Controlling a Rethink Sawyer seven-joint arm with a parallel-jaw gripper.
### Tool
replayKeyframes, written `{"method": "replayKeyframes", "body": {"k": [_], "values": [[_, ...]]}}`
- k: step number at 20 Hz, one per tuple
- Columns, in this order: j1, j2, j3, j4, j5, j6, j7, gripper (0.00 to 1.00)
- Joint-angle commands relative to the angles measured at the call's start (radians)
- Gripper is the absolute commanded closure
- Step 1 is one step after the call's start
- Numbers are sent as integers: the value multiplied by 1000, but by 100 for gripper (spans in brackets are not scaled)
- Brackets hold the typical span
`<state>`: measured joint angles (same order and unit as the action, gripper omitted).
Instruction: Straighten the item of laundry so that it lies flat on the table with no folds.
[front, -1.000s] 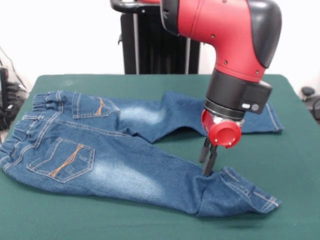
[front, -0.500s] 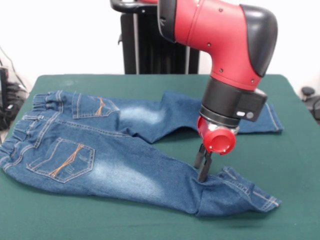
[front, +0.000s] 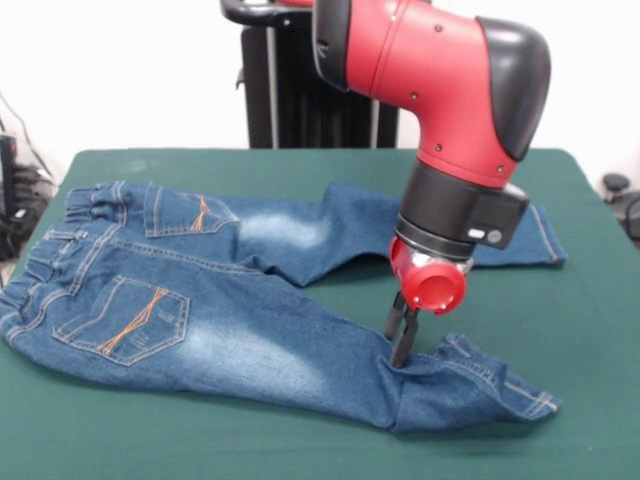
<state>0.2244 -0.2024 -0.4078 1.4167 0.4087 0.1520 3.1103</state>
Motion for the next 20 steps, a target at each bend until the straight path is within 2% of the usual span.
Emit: {"method": "replayKeyframes", "body": {"k": [1, 14, 16, 20], "values": [[9, 21, 49, -22, 37, 99, 88, 100], [-12, -10, 76, 18, 33, 73, 88, 100], [-15, -41, 93, 56, 22, 76, 80, 100], [-43, -142, 151, 201, -30, 46, 41, 100]]}}
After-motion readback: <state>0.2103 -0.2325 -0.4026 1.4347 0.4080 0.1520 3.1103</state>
